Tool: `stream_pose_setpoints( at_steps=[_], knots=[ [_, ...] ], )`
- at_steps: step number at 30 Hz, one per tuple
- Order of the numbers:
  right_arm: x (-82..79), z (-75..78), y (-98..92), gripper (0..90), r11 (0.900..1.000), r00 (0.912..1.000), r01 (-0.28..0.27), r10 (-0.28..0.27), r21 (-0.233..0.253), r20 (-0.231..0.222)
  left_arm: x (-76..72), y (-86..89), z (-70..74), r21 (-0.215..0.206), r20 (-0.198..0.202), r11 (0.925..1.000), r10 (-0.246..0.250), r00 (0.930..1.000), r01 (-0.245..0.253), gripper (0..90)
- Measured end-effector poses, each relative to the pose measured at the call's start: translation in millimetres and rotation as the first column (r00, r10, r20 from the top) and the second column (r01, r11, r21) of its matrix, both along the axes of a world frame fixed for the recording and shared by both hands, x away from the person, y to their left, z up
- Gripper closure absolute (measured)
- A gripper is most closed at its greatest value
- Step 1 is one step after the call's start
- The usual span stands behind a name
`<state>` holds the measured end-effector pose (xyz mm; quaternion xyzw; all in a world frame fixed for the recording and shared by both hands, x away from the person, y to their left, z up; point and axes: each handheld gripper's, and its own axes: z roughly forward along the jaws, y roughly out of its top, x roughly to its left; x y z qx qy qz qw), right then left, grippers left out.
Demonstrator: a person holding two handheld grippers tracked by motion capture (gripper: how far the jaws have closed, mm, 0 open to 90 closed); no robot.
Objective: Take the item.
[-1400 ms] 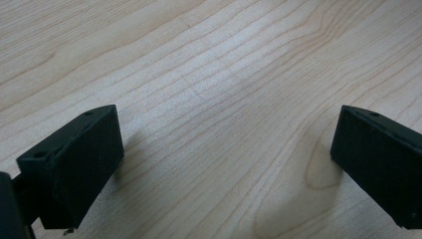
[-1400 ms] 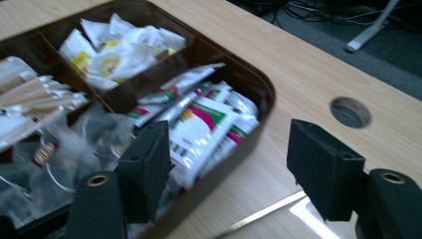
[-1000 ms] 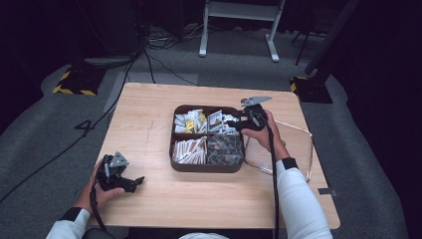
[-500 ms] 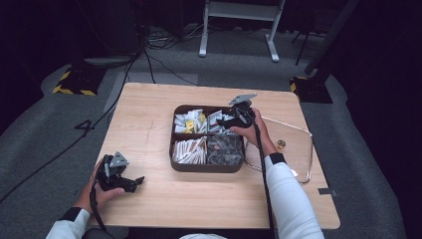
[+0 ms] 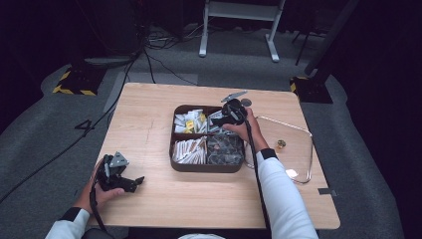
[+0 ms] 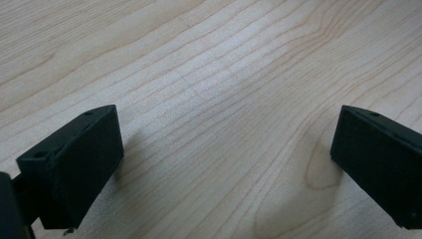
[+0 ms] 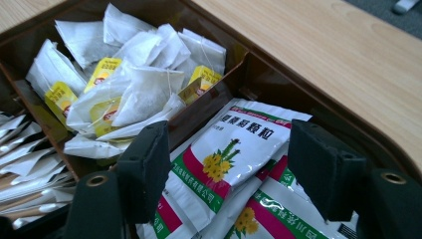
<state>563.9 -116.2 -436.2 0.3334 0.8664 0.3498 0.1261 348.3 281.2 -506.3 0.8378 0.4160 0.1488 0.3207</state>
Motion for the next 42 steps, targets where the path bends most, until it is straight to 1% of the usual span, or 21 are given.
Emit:
stream_pose_setpoints(
  at_steps=[3, 4, 6, 7, 11, 13, 14, 16, 17, 18, 20, 21, 22, 24, 25, 26, 29, 33, 39, 40, 42],
  knots=[
    [1.6, -2.2, 2.0, 33.3, 1.0, 1.0, -0.001, 0.001, -0.007, -0.007, 0.0, 0.0, 0.0, 0.001, 0.0, 1.0, 0.0, 1.0, 0.0, 0.4],
    [3.4, -4.8, 2.4, 33.3, 1.0, 0.9999, 0.008, -0.008, -0.022, -0.01, 0.0, 0.3, 0.1, 0.004, 0.003, 1.0, -0.002, 1.0, 0.002, 0.5],
    [4.9, -5.7, 1.6, 33.2, 1.0, 0.9997, 0.014, -0.015, -0.015, -0.02, -0.2, 0.4, 0.1, 0.004, 0.003, 1.0, -0.002, 1.0, 0.002, 0.5],
    [4.8, -5.2, 1.7, 33.4, 1.0, 0.9998, 0.016, -0.016, -0.008, -0.014, -0.2, 0.4, 0.1, 0.004, 0.003, 1.0, -0.002, 1.0, 0.002, 0.4],
    [4.2, -5.7, 4.7, 34.5, 1.0, 0.9999, -0.003, 0.003, -0.03, -0.011, -0.2, 0.4, 0.1, 0.004, 0.003, 1.0, -0.002, 1.0, 0.002, 0.5],
    [3.3, -4.4, 5.8, 35.7, 1.0, 1.0, 0.0, 0.0, -0.014, -0.004, -0.2, 0.4, 0.1, 0.004, 0.003, 1.0, -0.002, 1.0, 0.002, 0.4],
    [2.6, -3.2, 6.6, 36.7, 1.0, 0.9999, -0.01, 0.01, 0.003, -0.005, -0.2, 0.4, 0.1, 0.004, 0.003, 1.0, -0.002, 1.0, 0.002, 0.4],
    [1.7, -2.0, 8.0, 37.7, 1.0, 0.9998, -0.017, 0.017, 0.008, -0.002, -0.2, 0.4, 0.1, 0.004, 0.003, 1.0, -0.002, 1.0, 0.002, 0.4],
    [0.7, -1.0, 10.6, 38.9, 1.0, 0.9997, -0.021, 0.021, -0.004, 0.011, -0.3, 0.2, 0.0, 0.001, 0.002, 1.0, 0.0, 1.0, 0.0, 0.4],
    [-0.1, -0.8, 13.9, 46.5, 0.999, 0.9993, -0.031, 0.031, -0.017, 0.018, -0.3, 0.2, 0.0, 0.001, 0.002, 1.0, 0.001, 1.0, -0.001, 0.4],
    [-0.6, -1.9, 17.4, 50.6, 0.999, 0.999, -0.042, 0.043, -0.029, 0.014, -0.3, 0.3, 0.1, 0.003, 0.003, 1.0, -0.002, 1.0, 0.002, 0.4],
    [-0.6, -1.9, 17.4, 50.6, 0.999, 0.999, -0.042, 0.043, -0.029, 0.014, -0.3, 0.3, 0.1, 0.003, 0.003, 1.0, -0.002, 1.0, 0.002, 0.4],
    [-1.2, -3.4, 20.6, 57.4, 0.998, 0.9984, -0.056, 0.056, -0.031, 0.004, -0.3, 0.3, 0.1, 0.003, 0.003, 1.0, -0.002, 1.0, 0.002, 0.5],
    [-1.5, -3.7, 21.7, 59.7, 0.998, 0.9981, -0.06, 0.06, -0.034, 0.008, -0.3, 0.3, 0.1, 0.003, 0.003, 1.0, -0.002, 1.0, 0.002, 0.5],
    [-1.9, -3.5, 22.6, 69.6, 0.998, 0.998, -0.062, 0.062, -0.03, 0.01, -0.4, 0.3, 0.1, 0.002, 0.002, 1.0, -0.001, 1.0, 0.001, 0.5],
    [-2.0, -3.4, 22.9, 70.8, 0.997, 0.9977, -0.066, 0.067, -0.026, 0.009, -0.3, 0.4, 0.1, 0.003, 0.003, 1.0, -0.002, 1.0, 0.002, 0.4],
    [-2.2, -3.4, 23.5, 79.1, 0.998, 0.9984, -0.056, 0.056, -0.026, 0.012, -0.5, 0.2, 0.0, 0.0, 0.001, 1.0, 0.001, 1.0, -0.001, 0.5],
    [-1.8, -4.6, 21.4, 85.9, 0.999, 0.9989, -0.044, 0.044, -0.02, 0.012, -0.5, 0.2, 0.0, 0.0, 0.001, 1.0, 0.001, 1.0, -0.001, 0.5],
    [-5.4, -3.4, 16.7, 87.5, 0.999, 0.9985, -0.046, 0.046, 0.005, 0.028, -0.4, 0.3, 0.0, 0.002, 0.002, 1.0, -0.001, 1.0, 0.001, 0.5],
    [-7.1, -1.6, 14.4, 87.7, 0.999, 0.9982, -0.044, 0.043, 0.012, 0.042, -0.5, 0.1, 0.0, 0.0, 0.001, 1.0, 0.001, 1.0, -0.001, 0.5],
    [-9.0, 0.6, 12.0, 87.9, 0.999, 0.9979, -0.044, 0.043, 0.019, 0.049, -0.4, 0.3, 0.0, 0.002, 0.003, 1.0, -0.001, 1.0, 0.001, 0.5]
  ],
)
